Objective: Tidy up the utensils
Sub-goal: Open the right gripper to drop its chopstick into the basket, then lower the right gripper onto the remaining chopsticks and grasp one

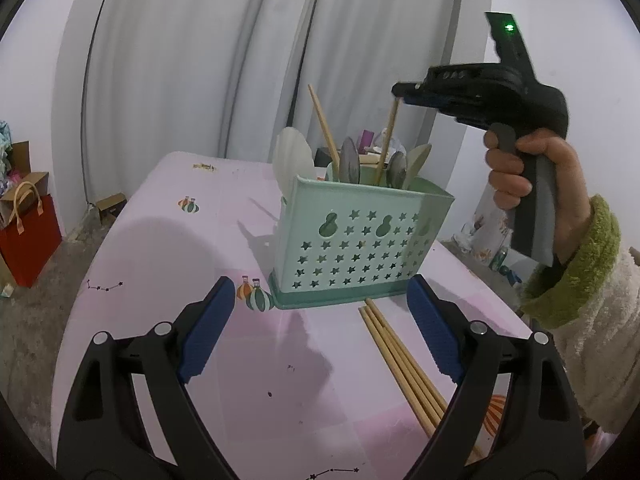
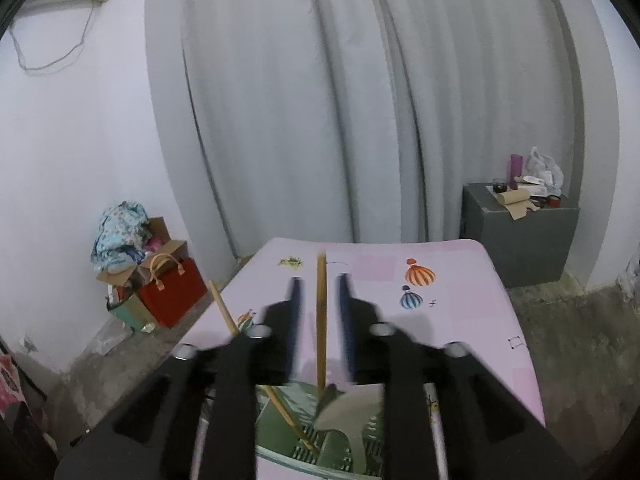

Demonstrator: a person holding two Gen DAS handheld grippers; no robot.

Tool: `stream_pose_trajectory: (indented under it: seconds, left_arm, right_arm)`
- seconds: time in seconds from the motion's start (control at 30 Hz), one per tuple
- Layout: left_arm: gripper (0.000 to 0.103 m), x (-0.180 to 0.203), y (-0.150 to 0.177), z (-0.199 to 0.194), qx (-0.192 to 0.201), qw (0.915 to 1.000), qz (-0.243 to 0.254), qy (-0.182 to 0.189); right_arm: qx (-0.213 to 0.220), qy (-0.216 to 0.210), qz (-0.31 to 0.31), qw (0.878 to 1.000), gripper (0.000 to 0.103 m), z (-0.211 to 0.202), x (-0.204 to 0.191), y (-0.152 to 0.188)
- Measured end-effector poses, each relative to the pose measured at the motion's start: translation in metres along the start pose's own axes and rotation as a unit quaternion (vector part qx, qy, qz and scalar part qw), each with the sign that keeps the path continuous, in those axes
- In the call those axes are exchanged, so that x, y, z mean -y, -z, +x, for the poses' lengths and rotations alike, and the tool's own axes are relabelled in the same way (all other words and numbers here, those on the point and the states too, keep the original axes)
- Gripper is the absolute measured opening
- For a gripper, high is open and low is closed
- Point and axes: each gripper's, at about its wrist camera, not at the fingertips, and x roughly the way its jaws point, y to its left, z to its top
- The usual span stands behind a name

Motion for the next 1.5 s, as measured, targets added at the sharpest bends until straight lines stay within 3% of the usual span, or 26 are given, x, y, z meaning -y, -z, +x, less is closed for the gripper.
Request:
stream_pose_trajectory:
  seconds: [0.2,0.4,0.57,0.73,0.9,1.07,1.13,1.33,1.5]
  left_arm:
    - [0.084,0.002,0.001,0.005,-0.01,0.9999,-0.003,-0.003]
    - [0.084,0.005,0.002,0.005,-0.013,0.9999,0.002,-0.005]
    - [0.085,0.007,0.002,0.004,-0.019,0.9997,0.004,-0.013]
    - [0.086,0.012,0.015,0.02,-0.058,0.9981,0.012,-0.019]
    - [0.086,0.021,0.022,0.028,-0.073,0.9964,0.033,-0.026]
    - [0.086,0.025,0.026,0.032,-0.087,0.9951,0.038,-0.029]
    - [0.086,0.027,0.027,0.033,-0.09,0.9947,0.041,-0.029]
    - [0.086,0.031,0.029,0.034,-0.095,0.9943,0.04,-0.03]
    - [0.086,0.034,0.033,0.037,-0.104,0.9933,0.043,-0.03]
  right_arm:
    - [0.037,0.006,0.0,0.999,0.038,-0.029,0.006,-0.008]
    - [0.067,0.003,0.002,0.998,0.041,-0.069,0.009,-0.007]
    - [0.056,-0.006,-0.01,0.998,0.047,-0.1,0.004,0.016]
    - [-0.025,-0.011,-0.023,0.999,0.05,-0.098,-0.002,0.08]
    - [-0.16,0.009,-0.001,0.987,0.049,-0.06,-0.002,0.162]
    - [-0.222,0.016,0.019,0.975,0.031,-0.044,-0.003,0.205]
    - [-0.237,0.008,0.031,0.971,0.023,-0.04,-0.002,0.213]
    - [-0.25,-0.014,0.034,0.968,0.015,-0.036,-0.006,0.224]
    - [-0.25,-0.004,0.025,0.968,0.009,-0.031,-0.008,0.228]
